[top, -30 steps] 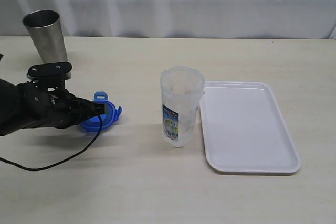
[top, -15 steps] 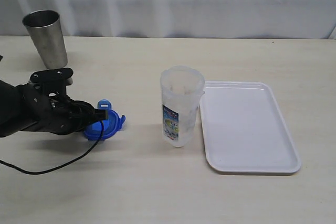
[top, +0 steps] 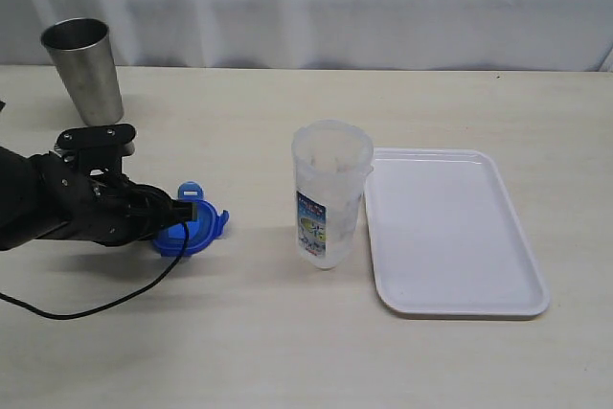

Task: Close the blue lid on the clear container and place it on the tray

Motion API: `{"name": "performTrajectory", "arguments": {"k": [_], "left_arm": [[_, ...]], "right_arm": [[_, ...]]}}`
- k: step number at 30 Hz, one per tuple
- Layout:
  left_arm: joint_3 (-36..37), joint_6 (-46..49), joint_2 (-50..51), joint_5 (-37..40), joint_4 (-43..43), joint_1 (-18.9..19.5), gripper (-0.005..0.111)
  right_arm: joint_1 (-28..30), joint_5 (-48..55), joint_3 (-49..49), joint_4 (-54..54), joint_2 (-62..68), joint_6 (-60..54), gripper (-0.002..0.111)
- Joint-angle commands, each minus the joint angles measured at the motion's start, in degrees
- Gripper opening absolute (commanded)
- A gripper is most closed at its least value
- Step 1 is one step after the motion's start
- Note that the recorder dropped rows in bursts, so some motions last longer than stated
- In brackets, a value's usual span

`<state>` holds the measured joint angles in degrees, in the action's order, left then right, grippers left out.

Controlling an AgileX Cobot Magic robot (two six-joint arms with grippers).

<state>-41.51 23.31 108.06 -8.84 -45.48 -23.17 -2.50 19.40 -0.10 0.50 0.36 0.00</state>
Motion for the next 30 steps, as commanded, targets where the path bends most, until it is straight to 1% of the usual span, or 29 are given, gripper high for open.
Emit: {"name": "performTrajectory", "arguments": {"k": [1,7,10,14,18,20,24,30], "left_arm": [[-0.01,0.75,-0.52,1.45,-0.13,1.24,0.032],[-0.01,1.03,-0.52,2.92,0.12,3.81,0.032],[-0.01,1.03,-0.52,3.81,3.03,4.51,0.032],[-0.01,1.33,-0.52,4.21,4.76,4.51,0.032],[-0.01,1.94,-0.52,3.37,4.76,4.51,0.032],[-0.25,1.94,-0.6,3.46,6.36,4.51,0.032],[-2.2,1.94,-2.34,7.46,7.27,4.51,0.032],[-3.25,3.01,-5.1,8.18,7.37,4.59,0.032]], "right_arm": [[0.33,-0.01,0.1,-0.1,-0.36,-0.42,0.004],[0.33,-0.01,0.1,-0.1,-0.36,-0.42,0.004],[0.33,-0.01,0.1,-0.1,-0.36,-0.42,0.004],[0.33,-0.01,0.1,-0.1,-0.36,-0.42,0.004],[0.33,-0.01,0.1,-0.1,-0.36,-0.42,0.004],[0.33,-0.01,0.1,-0.1,-0.36,-0.42,0.004],[0.33,-0.01,0.1,-0.1,-0.36,-0.42,0.004],[0.33,-0.01,0.1,-0.1,-0.36,-0.42,0.004]]}}
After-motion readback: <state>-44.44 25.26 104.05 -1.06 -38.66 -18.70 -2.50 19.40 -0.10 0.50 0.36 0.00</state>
